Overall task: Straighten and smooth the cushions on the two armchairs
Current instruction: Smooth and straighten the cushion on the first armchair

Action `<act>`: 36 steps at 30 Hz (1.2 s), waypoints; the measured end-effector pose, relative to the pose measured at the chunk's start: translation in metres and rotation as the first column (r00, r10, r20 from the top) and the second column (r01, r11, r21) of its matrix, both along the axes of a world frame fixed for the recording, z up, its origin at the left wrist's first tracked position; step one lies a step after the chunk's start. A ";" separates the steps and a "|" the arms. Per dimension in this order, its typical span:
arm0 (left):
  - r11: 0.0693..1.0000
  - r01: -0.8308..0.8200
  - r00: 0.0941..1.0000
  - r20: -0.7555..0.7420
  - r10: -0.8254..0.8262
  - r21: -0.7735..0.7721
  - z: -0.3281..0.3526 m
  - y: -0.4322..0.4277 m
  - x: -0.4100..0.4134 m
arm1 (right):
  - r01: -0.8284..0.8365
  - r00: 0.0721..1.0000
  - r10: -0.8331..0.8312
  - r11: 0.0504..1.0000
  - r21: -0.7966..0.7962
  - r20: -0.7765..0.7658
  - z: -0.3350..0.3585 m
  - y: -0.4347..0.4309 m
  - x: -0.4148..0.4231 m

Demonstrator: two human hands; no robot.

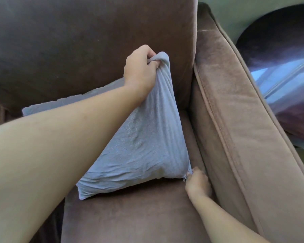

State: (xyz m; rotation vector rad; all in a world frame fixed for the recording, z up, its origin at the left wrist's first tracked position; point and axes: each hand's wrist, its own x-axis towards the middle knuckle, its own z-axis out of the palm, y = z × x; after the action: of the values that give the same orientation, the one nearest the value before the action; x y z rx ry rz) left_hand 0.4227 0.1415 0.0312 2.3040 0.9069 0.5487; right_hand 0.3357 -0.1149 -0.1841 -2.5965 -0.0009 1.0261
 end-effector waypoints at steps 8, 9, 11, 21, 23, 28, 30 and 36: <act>0.998 0.054 0.993 -0.102 -0.057 -0.041 -0.009 -0.013 -0.007 | 0.022 0.997 -0.019 0.999 0.036 -0.076 0.019 0.014 0.019; 0.995 0.101 0.987 -0.127 -0.101 -0.004 -0.011 -0.013 -0.017 | -0.030 0.999 0.031 0.999 0.038 -0.019 0.027 0.015 0.019; 0.981 0.174 0.976 -0.145 -0.161 0.081 -0.015 -0.014 -0.046 | -0.153 0.978 0.136 0.983 0.099 0.161 0.045 0.017 0.018; 0.973 0.093 0.862 -0.505 0.028 0.212 -0.069 -0.007 -0.250 | -0.867 0.333 0.509 0.496 0.045 0.794 0.132 0.100 0.001; 0.988 0.027 0.797 -0.599 0.072 0.155 -0.075 0.004 -0.272 | -0.893 0.254 0.621 0.444 -0.066 0.741 0.128 0.113 0.001; 0.998 -0.011 0.768 -0.639 0.047 0.059 -0.093 0.021 -0.290 | -0.866 0.273 0.721 0.473 -0.163 0.637 0.111 0.119 0.019; 0.999 -0.026 0.755 -0.654 0.050 0.047 -0.098 0.020 -0.287 | -0.865 0.276 0.735 0.471 -0.173 0.620 0.108 0.119 0.020; 0.997 -0.067 0.766 -0.643 0.020 -0.049 -0.083 0.010 -0.286 | -0.870 0.326 0.785 0.467 -0.156 0.527 0.126 0.114 0.003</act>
State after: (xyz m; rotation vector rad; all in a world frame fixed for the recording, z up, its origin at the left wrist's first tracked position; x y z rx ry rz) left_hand 0.1366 0.1515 -0.0513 2.4374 1.2638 -0.3011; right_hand 0.3384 -0.0006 -0.0576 -2.5596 -1.6795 0.3989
